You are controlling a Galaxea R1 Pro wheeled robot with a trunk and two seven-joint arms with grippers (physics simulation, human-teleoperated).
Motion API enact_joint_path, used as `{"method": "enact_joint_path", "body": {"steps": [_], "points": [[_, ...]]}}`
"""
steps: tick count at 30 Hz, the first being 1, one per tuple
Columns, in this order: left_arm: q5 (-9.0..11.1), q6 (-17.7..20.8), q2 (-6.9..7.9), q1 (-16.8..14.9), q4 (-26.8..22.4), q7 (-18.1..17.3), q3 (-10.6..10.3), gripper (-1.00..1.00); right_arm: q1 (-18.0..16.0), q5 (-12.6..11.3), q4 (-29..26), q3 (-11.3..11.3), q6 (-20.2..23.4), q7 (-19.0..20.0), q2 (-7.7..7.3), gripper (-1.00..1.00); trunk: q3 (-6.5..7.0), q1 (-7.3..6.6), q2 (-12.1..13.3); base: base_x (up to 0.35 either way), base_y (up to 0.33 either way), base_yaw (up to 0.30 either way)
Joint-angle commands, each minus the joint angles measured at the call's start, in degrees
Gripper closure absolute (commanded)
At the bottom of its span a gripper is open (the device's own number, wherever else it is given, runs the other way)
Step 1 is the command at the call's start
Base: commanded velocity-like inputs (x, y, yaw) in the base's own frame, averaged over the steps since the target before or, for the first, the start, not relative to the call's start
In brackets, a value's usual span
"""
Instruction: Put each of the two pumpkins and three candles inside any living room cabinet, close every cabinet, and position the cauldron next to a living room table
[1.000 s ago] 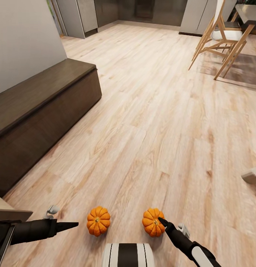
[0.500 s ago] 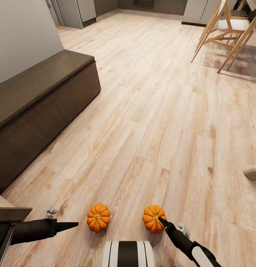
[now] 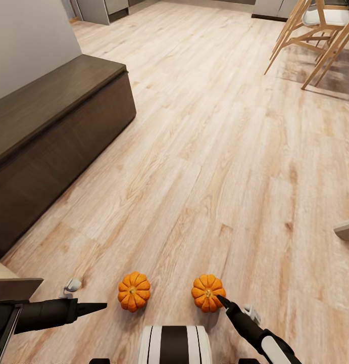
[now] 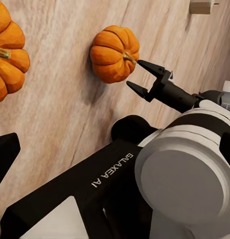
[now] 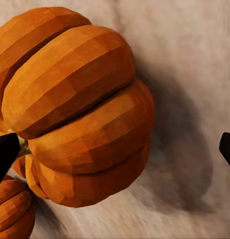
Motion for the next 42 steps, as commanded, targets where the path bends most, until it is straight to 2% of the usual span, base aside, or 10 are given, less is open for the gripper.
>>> {"method": "enact_joint_path", "body": {"steps": [1, 22, 42], "points": [[0.0, 0.0, 0.01, 0.0, 0.0, 0.0, 0.0, -1.0, 0.0, 0.0, 0.0, 0.0, 0.0, 0.0, 0.0, -1.0, -0.01, 0.0, 0.0, 0.0, 0.0, 0.0], [0.0, 0.0, 0.04, 0.0, 0.0, 0.0, 0.0, -1.0, 0.0, 0.0, 0.0, 0.0, -0.1, -0.1, 0.09, -1.0, -0.01, 0.0, 0.0, 0.001, 0.002, 0.0], [0.0, 0.0, -0.05, 0.0, 0.0, 0.0, -0.2, -1.0, -0.1, 0.1, 0.0, 0.0, 0.3, -0.5, 0.49, -1.0, -0.01, 0.0, 0.0, 0.062, 0.105, 0.0]]}}
